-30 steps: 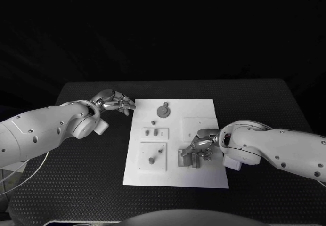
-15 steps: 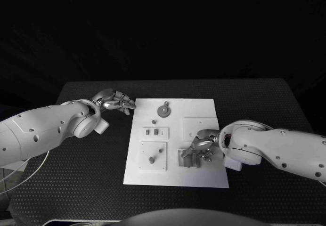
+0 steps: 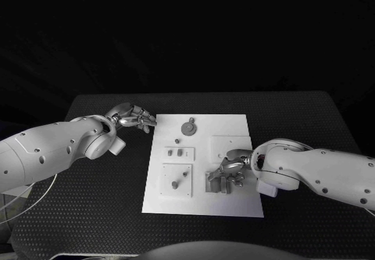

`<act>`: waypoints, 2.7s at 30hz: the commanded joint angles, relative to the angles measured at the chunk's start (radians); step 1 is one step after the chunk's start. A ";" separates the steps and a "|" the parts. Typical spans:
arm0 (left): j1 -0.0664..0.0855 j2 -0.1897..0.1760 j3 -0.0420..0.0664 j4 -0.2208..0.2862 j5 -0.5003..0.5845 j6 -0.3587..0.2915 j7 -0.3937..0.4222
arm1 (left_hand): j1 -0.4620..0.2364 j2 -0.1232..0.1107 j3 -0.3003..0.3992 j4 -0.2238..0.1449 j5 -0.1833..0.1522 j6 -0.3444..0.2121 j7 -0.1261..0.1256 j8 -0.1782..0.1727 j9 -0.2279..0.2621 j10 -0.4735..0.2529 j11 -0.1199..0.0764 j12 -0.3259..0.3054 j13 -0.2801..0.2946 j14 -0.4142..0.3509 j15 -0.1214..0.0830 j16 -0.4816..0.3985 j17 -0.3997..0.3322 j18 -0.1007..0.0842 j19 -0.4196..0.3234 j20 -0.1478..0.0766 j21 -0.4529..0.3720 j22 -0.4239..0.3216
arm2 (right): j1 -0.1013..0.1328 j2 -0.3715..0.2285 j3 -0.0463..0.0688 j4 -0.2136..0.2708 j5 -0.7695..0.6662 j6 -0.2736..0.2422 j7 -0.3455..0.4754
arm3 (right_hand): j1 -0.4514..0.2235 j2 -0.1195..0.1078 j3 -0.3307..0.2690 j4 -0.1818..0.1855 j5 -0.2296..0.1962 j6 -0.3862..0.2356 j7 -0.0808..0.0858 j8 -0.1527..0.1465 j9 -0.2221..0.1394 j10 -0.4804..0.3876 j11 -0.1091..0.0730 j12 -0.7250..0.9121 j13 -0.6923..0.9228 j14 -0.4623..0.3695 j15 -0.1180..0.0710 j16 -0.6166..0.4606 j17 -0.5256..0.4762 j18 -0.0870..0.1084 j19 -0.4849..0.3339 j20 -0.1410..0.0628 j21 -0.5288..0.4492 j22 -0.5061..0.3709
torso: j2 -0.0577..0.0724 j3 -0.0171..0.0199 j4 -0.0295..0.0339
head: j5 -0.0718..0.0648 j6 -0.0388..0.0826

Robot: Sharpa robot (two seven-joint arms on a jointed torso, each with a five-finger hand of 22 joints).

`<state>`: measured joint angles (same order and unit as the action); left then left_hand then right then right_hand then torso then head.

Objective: Assemble the parts on the task board

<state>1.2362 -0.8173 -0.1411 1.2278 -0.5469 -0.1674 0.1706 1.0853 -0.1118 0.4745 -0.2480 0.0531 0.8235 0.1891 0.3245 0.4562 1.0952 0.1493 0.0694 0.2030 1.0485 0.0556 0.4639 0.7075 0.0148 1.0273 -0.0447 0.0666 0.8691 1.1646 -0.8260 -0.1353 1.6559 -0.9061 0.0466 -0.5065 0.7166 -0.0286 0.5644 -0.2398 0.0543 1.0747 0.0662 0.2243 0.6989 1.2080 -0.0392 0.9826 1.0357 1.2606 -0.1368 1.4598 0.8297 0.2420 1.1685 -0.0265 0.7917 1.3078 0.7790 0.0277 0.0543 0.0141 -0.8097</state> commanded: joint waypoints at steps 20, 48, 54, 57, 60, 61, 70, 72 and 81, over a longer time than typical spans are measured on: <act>0.000 0.000 0.000 0.001 0.003 0.013 0.006 | -0.010 -0.002 0.001 0.008 -0.003 0.000 -0.001 -0.003 -0.001 -0.005 0.004 0.005 -0.002 0.008 0.002 -0.006 0.003 -0.002 -0.007 0.004 0.004 -0.002 | -0.007 0.003 -0.002 -0.007 -0.011 0.016 -0.003 | -0.013 -0.006 0.008 0.016 0.004 0.001 0.007 -0.010 0.000 -0.009 0.001 0.007 -0.002 -0.004 -0.005 -0.005 0.003 0.020 -0.002 0.002 -0.003 0.016 | 0.000 0.0002 -0.0010 | 0.002 0.000; 0.000 -0.001 0.000 0.001 0.003 0.012 0.005 | -0.011 -0.005 0.000 0.008 -0.004 -0.005 0.002 -0.005 -0.003 -0.007 0.005 0.004 -0.003 0.009 0.002 -0.009 0.006 -0.002 -0.007 0.004 0.004 -0.002 | -0.009 0.004 -0.002 -0.009 -0.022 0.012 0.003 | -0.058 -0.206 0.077 0.140 0.004 -0.010 0.010 -0.017 0.005 -0.018 0.004 0.014 -0.008 -0.006 -0.003 -0.012 0.012 0.020 0.002 -0.003 -0.009 0.017 | 0.000 0.0004 -0.0008 | 0.003 -0.001; 0.000 -0.001 0.000 0.002 0.003 0.012 0.005 | -0.010 -0.005 0.000 0.008 -0.003 -0.005 0.002 -0.005 -0.003 -0.007 0.005 0.004 -0.004 0.009 0.002 -0.010 0.006 -0.002 -0.008 0.004 0.004 -0.002 | -0.009 0.003 -0.002 -0.009 -0.022 0.010 0.003 | -0.054 -0.202 0.079 0.142 0.004 -0.011 0.010 -0.017 0.007 -0.019 0.004 0.015 -0.008 -0.007 -0.003 -0.012 0.013 0.020 0.001 -0.003 -0.008 0.017 | 0.000 0.0004 -0.0003 | 0.003 -0.001; 0.000 -0.001 0.000 0.002 0.003 0.012 0.005 | -0.010 -0.005 0.000 0.008 -0.003 -0.005 0.001 -0.005 -0.003 -0.007 0.005 0.004 -0.004 0.009 0.002 -0.010 0.007 -0.002 -0.008 0.004 0.004 -0.002 | -0.009 0.002 -0.002 -0.010 -0.026 0.004 0.005 | -0.052 -0.200 0.079 0.142 0.004 -0.011 0.010 -0.016 0.007 -0.019 0.004 0.015 -0.008 -0.007 -0.003 -0.012 0.013 0.020 0.001 -0.003 -0.008 0.017 | 0.000 0.0002 -0.0004 | 0.003 0.000; 0.000 -0.001 0.000 0.001 0.003 0.012 0.006 | -0.010 -0.004 0.000 0.007 -0.003 -0.005 0.001 -0.005 -0.002 -0.007 0.005 0.004 -0.004 0.009 0.002 -0.010 0.007 -0.002 -0.008 0.004 0.004 -0.002 | -0.009 -0.001 -0.002 -0.009 -0.042 -0.011 0.019 | -0.049 -0.194 0.078 0.141 0.003 -0.011 0.010 -0.016 0.008 -0.019 0.004 0.016 -0.007 -0.007 -0.003 -0.012 0.014 0.020 0.001 -0.003 -0.007 0.018 | 0.000 0.0005 -0.0007 | 0.002 0.001; 0.000 -0.001 0.000 0.001 0.003 0.012 0.006 | -0.010 -0.004 0.000 0.007 -0.003 -0.005 0.001 -0.005 -0.002 -0.007 0.005 0.004 -0.004 0.009 0.002 -0.010 0.007 -0.002 -0.008 0.004 0.004 -0.002 | -0.009 -0.003 -0.002 -0.010 -0.045 -0.015 0.025 | -0.046 -0.191 0.077 0.139 0.003 -0.010 0.010 -0.015 0.009 -0.019 0.004 0.017 -0.007 -0.007 -0.003 -0.011 0.014 0.020 0.000 -0.003 -0.007 0.018 | 0.000 0.0004 -0.0007 | 0.002 0.002; 0.000 -0.003 0.000 0.001 0.003 0.011 0.007 | -0.009 -0.003 0.001 0.007 -0.003 -0.003 0.000 -0.004 -0.002 -0.007 0.005 0.005 -0.004 0.009 0.002 -0.011 0.008 -0.002 -0.008 0.004 0.004 -0.002 | -0.004 -0.052 0.000 0.016 -0.066 -0.026 0.071 | -0.017 -0.149 0.049 0.091 0.003 -0.005 0.008 -0.010 0.017 -0.015 0.001 0.023 -0.008 -0.002 -0.005 -0.010 0.017 0.020 0.002 -0.003 -0.001 0.019 | -0.001 0.0015 0.0005 | 0.002 0.005; 0.000 -0.004 0.000 0.001 0.002 0.010 0.007 | -0.008 -0.003 0.001 0.007 -0.004 -0.003 0.000 -0.004 -0.002 -0.006 0.004 0.005 -0.004 0.009 0.002 -0.012 0.008 -0.002 -0.008 0.004 0.004 -0.003 | 0.008 -0.068 0.000 0.027 -0.066 -0.024 0.080 | -0.012 -0.141 0.045 0.081 0.003 -0.005 0.008 -0.010 0.018 -0.014 0.001 0.023 -0.009 -0.001 -0.005 -0.010 0.017 0.020 0.002 -0.004 -0.001 0.018 | 0.000 0.0016 0.0004 | 0.002 0.005; 0.000 -0.002 0.000 0.002 0.002 0.011 0.007 | -0.008 -0.003 0.001 0.007 -0.004 -0.002 -0.001 -0.003 -0.002 -0.005 0.004 0.005 -0.004 0.009 0.002 -0.012 0.009 -0.002 -0.008 0.004 0.004 -0.003 | 0.039 -0.138 0.000 0.074 -0.080 0.011 0.056 | -0.005 -0.119 0.036 0.061 0.003 -0.005 0.008 -0.011 0.018 -0.013 0.002 0.023 -0.012 0.001 -0.005 -0.012 0.017 0.020 0.002 -0.003 -0.001 0.018 | 0.000 0.0011 -0.0024 | -0.003 0.010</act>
<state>1.2361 -0.8210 -0.1413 1.2270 -0.5470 -0.1658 0.1700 1.0813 -0.1158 0.4766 -0.2460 0.0531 0.8235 0.1891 0.3245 0.4546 1.0911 0.1528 0.0694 0.2007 1.0521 0.0592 0.4561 0.7150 0.0148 1.0239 -0.0410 0.0666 0.8678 1.2000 -0.9590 -0.1350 1.7236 -0.9598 0.0265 -0.4448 0.7131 -0.1545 0.6003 -0.1741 0.0620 1.0646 0.0719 0.2089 0.7163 1.1955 -0.0340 1.0021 1.0250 1.2563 -0.1390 1.4512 0.8457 0.2484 1.1666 -0.0244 0.7880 1.3074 0.7785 0.0288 0.0525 0.0137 -0.8006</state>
